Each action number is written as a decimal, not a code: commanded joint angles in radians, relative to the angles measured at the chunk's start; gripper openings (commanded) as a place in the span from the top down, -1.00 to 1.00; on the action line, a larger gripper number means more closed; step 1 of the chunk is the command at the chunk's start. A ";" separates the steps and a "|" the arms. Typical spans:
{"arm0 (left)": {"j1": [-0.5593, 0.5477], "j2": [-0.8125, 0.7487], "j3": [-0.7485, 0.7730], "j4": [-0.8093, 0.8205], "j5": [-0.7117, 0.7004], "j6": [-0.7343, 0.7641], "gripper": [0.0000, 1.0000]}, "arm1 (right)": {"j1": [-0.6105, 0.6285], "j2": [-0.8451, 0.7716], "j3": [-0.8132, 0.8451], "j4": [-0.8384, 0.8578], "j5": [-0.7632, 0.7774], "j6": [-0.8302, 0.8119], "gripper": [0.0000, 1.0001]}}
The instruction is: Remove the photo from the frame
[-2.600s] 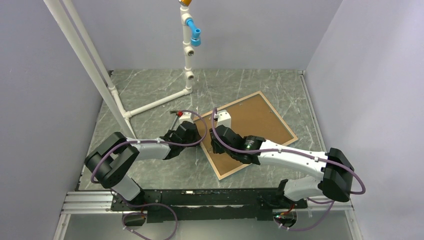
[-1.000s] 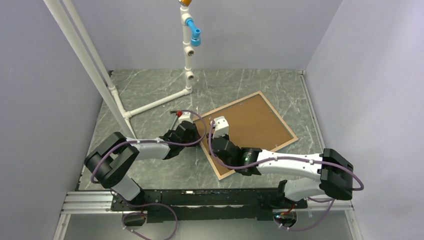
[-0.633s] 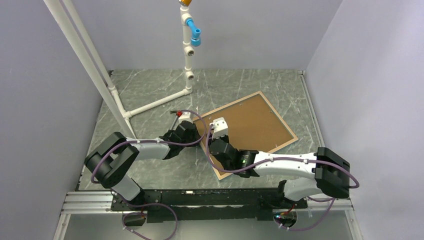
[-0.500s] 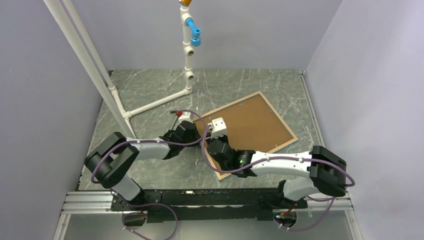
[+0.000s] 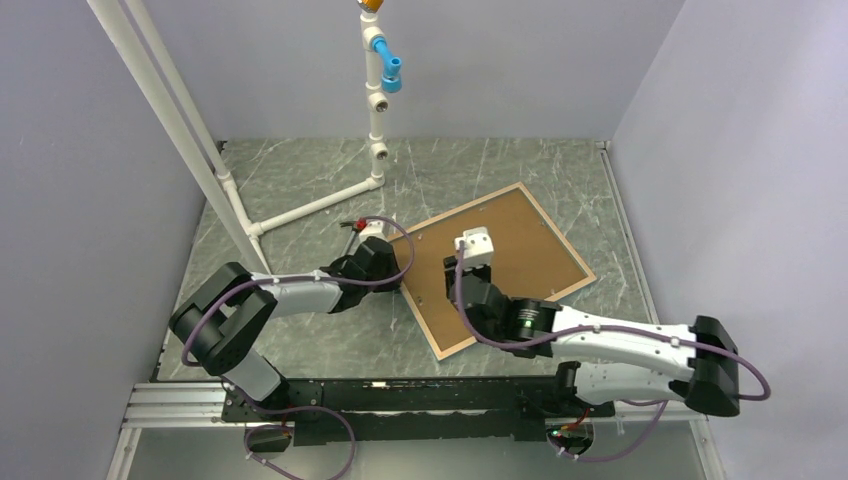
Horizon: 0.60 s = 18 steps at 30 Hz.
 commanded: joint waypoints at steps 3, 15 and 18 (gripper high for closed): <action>-0.022 -0.022 0.062 -0.260 0.115 0.067 0.78 | -0.009 -0.161 -0.048 -0.188 -0.010 0.110 1.00; -0.168 -0.246 0.064 -0.431 -0.004 -0.246 -0.56 | -0.014 -0.435 -0.194 -0.208 -0.113 0.168 1.00; -0.225 -0.228 0.105 -0.563 -0.040 -0.421 -0.54 | -0.014 -0.458 -0.188 -0.227 -0.101 0.161 1.00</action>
